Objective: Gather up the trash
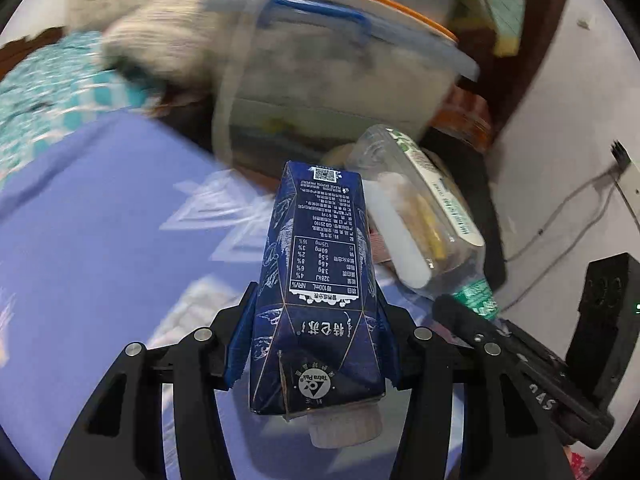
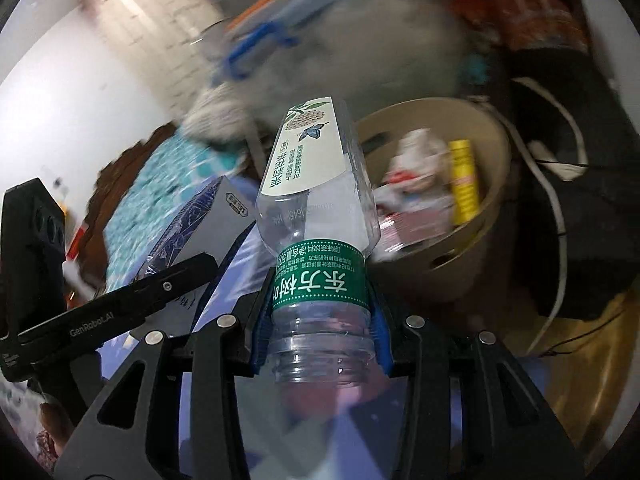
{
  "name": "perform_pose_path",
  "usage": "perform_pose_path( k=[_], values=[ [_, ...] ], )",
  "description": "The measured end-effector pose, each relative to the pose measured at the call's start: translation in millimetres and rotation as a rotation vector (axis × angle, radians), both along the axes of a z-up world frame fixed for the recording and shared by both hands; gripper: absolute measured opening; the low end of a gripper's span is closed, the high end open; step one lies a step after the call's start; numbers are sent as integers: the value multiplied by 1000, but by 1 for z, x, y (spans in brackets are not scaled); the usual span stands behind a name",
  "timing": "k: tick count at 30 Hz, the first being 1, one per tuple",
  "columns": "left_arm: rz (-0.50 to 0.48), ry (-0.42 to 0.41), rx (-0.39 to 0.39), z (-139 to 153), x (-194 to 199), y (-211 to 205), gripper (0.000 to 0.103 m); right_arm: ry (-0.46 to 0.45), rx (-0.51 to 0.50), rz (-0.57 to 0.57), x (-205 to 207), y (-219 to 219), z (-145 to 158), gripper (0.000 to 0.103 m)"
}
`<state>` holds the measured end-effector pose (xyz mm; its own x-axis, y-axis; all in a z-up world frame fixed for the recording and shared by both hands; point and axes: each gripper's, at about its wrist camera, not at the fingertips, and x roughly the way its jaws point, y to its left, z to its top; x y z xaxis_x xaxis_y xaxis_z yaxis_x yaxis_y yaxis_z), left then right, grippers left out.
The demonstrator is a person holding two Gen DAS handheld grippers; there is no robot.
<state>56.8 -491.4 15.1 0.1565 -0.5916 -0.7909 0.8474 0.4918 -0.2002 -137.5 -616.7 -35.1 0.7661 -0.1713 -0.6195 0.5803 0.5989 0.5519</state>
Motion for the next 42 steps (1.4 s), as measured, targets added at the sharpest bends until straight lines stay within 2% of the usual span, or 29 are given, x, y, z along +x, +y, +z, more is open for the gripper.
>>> perform_pose_path(
  k=[3,6,15,20,21,23,27,31,42],
  values=[
    [-45,7,35,-9,-2,-49,49,5,49,-55,-6,-31,-9,43],
    [-69,2,67,-15,-5,-78,48,4,65,-85,-1,-46,-9,43],
    [-94,-36,108,-23,-4,-123,48,21,80,-110,-2,-54,-13,43],
    [-97,-48,123,-28,-4,-127,48,37,74,-107,3,-56,-14,46],
    [-96,-49,125,-29,-4,-127,48,43,68,-111,4,-56,-13,49],
    [-93,-55,131,-30,-4,-129,49,45,49,-114,5,-54,-11,62],
    [-84,-66,132,-29,-4,-128,58,46,-12,-131,3,-49,0,63],
    [-74,-84,128,-27,-3,-125,64,37,-18,-136,0,-47,2,64],
    [-60,-123,119,-22,-8,-115,66,28,-23,-140,-2,-40,2,64]
  ],
)
